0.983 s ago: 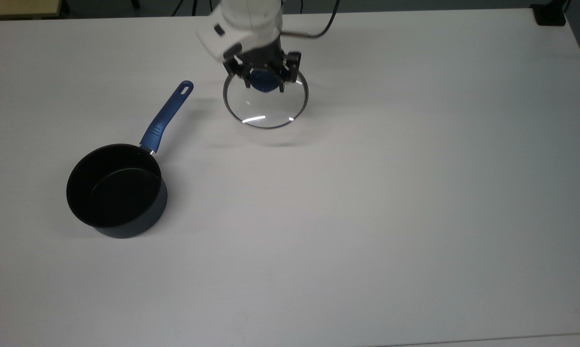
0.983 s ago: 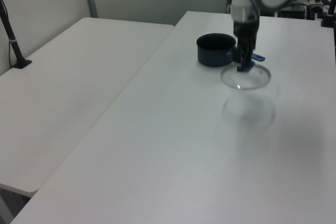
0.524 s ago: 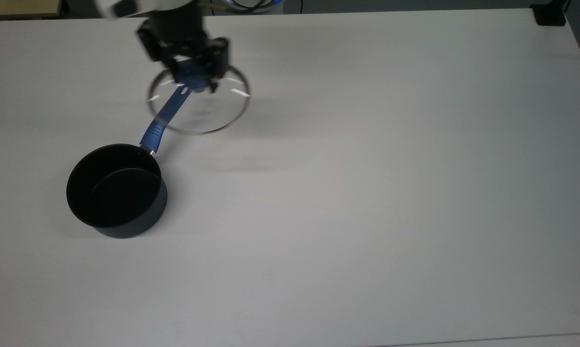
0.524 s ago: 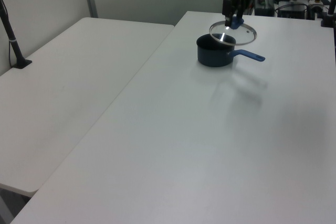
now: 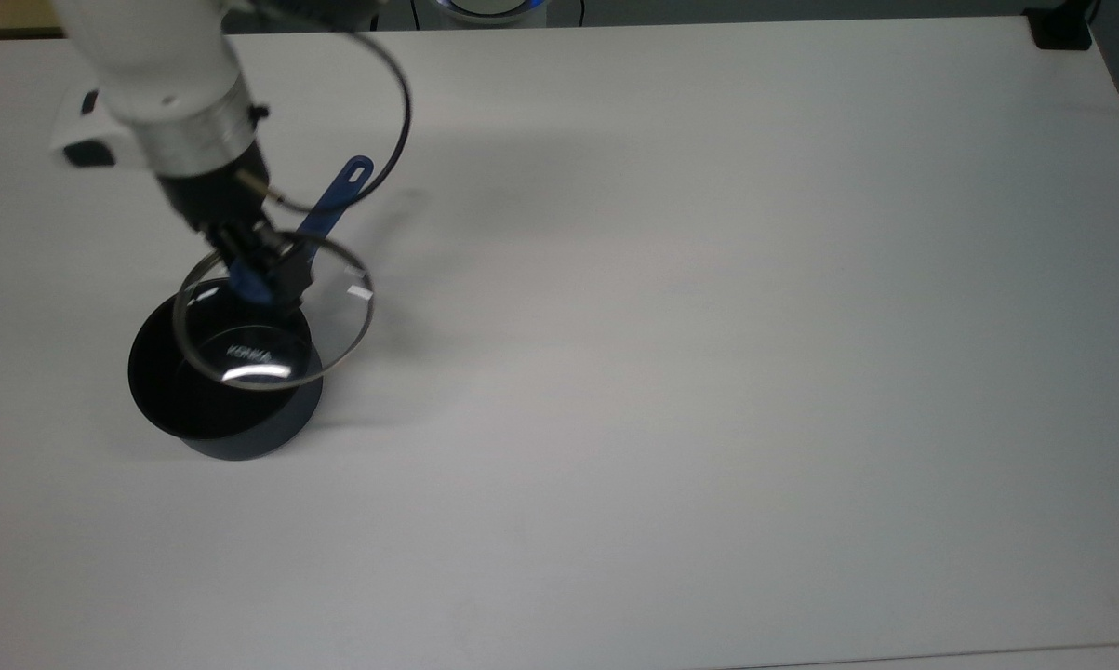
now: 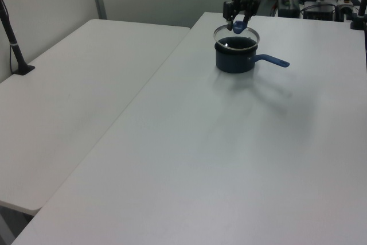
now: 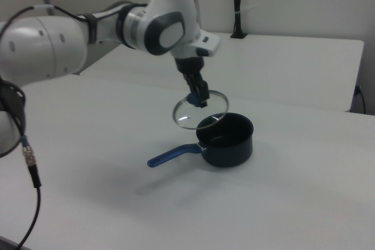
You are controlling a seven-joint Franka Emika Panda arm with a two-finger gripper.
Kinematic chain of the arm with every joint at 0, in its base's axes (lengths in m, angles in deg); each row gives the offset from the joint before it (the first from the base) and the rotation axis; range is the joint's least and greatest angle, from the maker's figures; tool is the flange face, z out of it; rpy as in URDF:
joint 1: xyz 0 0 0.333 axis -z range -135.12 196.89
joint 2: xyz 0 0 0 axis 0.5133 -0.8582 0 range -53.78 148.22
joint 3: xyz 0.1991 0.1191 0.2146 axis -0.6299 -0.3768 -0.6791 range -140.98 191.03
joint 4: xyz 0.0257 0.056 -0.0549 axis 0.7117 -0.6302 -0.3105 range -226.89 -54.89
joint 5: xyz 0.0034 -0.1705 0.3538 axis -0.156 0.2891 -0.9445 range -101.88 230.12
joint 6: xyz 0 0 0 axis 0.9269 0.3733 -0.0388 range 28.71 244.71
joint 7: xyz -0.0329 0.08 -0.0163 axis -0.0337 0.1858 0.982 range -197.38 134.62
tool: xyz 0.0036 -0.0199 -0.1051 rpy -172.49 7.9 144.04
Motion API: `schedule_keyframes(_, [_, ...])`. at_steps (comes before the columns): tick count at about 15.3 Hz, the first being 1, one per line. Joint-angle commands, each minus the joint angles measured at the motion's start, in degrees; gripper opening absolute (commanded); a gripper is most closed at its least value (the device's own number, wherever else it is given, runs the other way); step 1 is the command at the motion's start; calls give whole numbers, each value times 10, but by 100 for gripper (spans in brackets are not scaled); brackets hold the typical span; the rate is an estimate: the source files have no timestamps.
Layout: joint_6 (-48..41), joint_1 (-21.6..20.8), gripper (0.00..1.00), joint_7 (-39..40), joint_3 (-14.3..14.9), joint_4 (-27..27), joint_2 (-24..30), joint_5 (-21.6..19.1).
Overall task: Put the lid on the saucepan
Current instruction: 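Carry the lid over the black saucepan and lower it onto the rim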
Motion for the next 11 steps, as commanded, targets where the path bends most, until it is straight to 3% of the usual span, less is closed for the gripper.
schedule_keyframes(1, [17, -7, 34, -31, 21, 63, -57, 5])
schedule_keyframes(11, [53, -6, 35, -26, 31, 36, -81, 46])
